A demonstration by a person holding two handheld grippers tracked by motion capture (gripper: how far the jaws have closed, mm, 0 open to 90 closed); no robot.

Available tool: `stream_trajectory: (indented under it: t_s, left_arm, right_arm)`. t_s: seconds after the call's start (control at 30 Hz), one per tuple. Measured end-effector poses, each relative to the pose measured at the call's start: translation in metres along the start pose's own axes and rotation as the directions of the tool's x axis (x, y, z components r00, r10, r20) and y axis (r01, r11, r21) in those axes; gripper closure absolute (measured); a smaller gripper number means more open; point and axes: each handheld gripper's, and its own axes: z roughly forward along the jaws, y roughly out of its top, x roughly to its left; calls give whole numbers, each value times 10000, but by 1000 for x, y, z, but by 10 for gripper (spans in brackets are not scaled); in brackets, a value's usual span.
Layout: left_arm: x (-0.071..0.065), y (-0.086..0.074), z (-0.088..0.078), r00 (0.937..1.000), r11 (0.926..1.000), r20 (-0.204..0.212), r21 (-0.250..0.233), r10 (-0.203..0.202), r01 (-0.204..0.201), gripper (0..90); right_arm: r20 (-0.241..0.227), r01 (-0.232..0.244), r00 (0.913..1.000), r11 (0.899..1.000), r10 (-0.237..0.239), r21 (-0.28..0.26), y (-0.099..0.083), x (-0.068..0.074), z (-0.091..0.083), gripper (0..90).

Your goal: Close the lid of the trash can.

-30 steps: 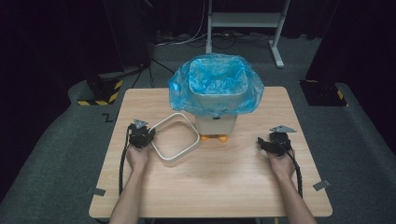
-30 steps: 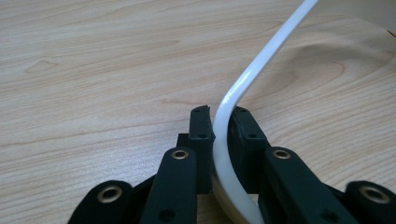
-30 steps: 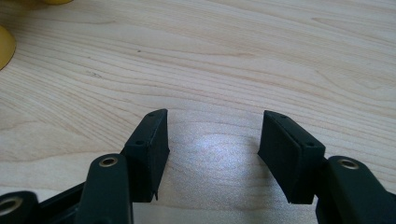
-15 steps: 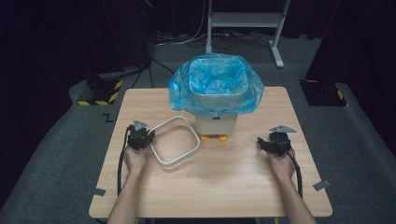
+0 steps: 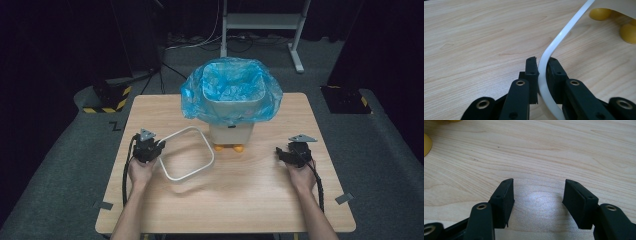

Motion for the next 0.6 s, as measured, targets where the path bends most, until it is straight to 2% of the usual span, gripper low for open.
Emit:
stream_trajectory:
  t_s: [0.23,0.43,0.6]
  left_arm:
    - [-6,6,-14,9996,10000,288,-32,65,-64,804]
    - [-13,16,-27,9978,9990,491,-60,435,-432,804]
    - [-18,26,-39,9957,9984,734,-126,559,-551,804]
  right_arm:
    - [53,-20,10000,10000,20,10,0,0,0,409]
    - [191,67,9998,10000,-67,-11,0,1,0,387]
    - [452,93,9989,10000,-93,-2,0,2,0,344]
